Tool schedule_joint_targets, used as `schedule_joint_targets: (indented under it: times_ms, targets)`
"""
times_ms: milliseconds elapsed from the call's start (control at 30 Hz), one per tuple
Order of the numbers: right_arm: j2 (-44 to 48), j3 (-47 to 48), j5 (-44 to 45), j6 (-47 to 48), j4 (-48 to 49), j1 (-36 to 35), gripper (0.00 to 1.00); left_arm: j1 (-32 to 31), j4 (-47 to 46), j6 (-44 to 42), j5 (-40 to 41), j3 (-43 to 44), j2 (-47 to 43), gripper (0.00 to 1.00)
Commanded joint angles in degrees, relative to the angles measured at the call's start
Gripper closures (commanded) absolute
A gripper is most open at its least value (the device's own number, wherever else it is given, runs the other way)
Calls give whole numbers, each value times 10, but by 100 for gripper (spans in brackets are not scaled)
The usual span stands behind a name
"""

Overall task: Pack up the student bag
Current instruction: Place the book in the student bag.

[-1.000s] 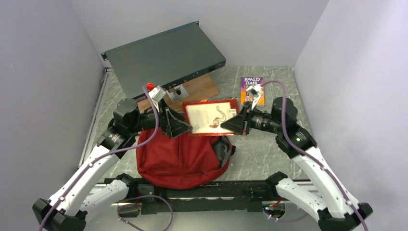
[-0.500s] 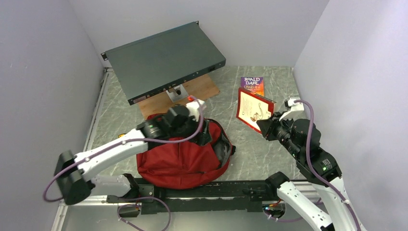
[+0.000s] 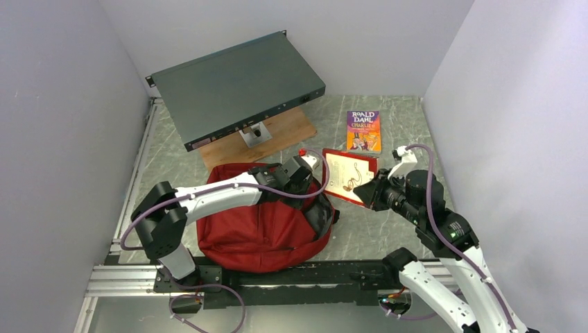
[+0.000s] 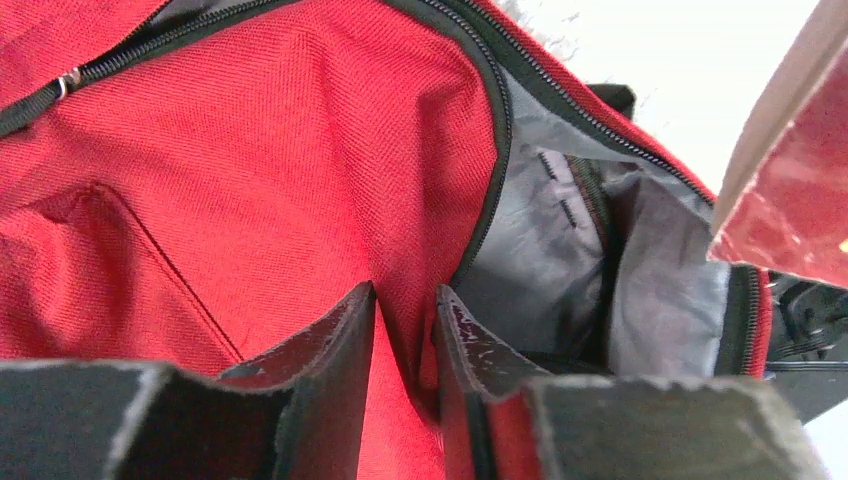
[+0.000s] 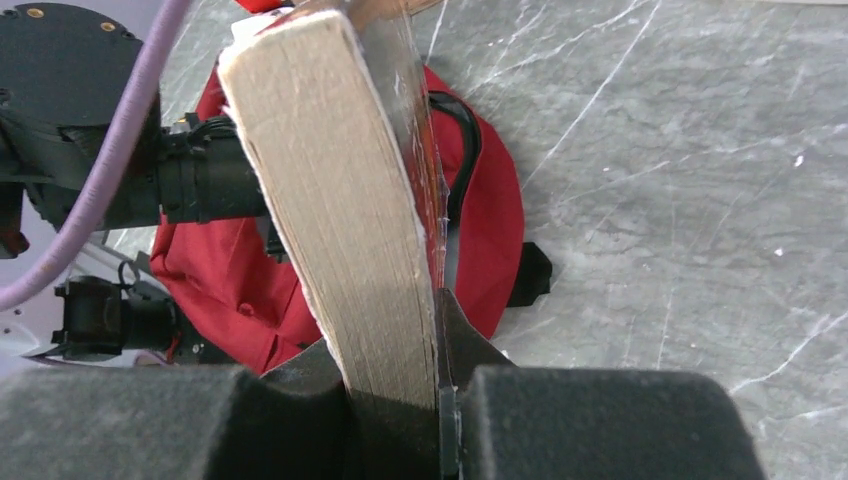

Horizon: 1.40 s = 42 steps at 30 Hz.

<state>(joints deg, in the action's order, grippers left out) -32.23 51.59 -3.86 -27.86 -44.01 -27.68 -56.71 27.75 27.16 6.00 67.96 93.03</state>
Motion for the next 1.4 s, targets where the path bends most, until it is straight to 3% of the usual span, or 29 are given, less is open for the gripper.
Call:
schedule_joint_targets:
  times_ms: [0,67,100,333,600,767,933,1033,1167,1367]
  targets:
    - [5,7,-35,-26,21,-1,100,-4,16,-17,25,21,-4,76]
    - [5,7,-51,-31,7,-1,100,-4,10,-17,46,10,-29,98]
    - [4,9,-62,-35,-1,0,100,-5,1,-17,64,2,-44,100]
    - [-31,-18,-155,-96,-8,-1,100,-5,-95,-17,95,-72,-161,100]
    - [-30,-65,-156,-111,-22,-1,100,-6,-146,-15,94,-111,-230,100]
    - [-39,-90,-185,-132,23,0,100,-6,-173,-23,81,-129,-265,100]
    - [-66,-25,-64,-84,-79,-1,100,-7,-156,-21,102,-131,-280,100]
    - [-61,-3,-49,-67,-89,-1,100,-7,-166,-18,100,-139,-285,100]
    - [-62,-47,-139,-96,-10,-1,100,-7,-173,-20,86,-135,-284,100]
    - [-81,-164,-321,-263,317,0,100,-7,-185,-15,66,-132,-298,100]
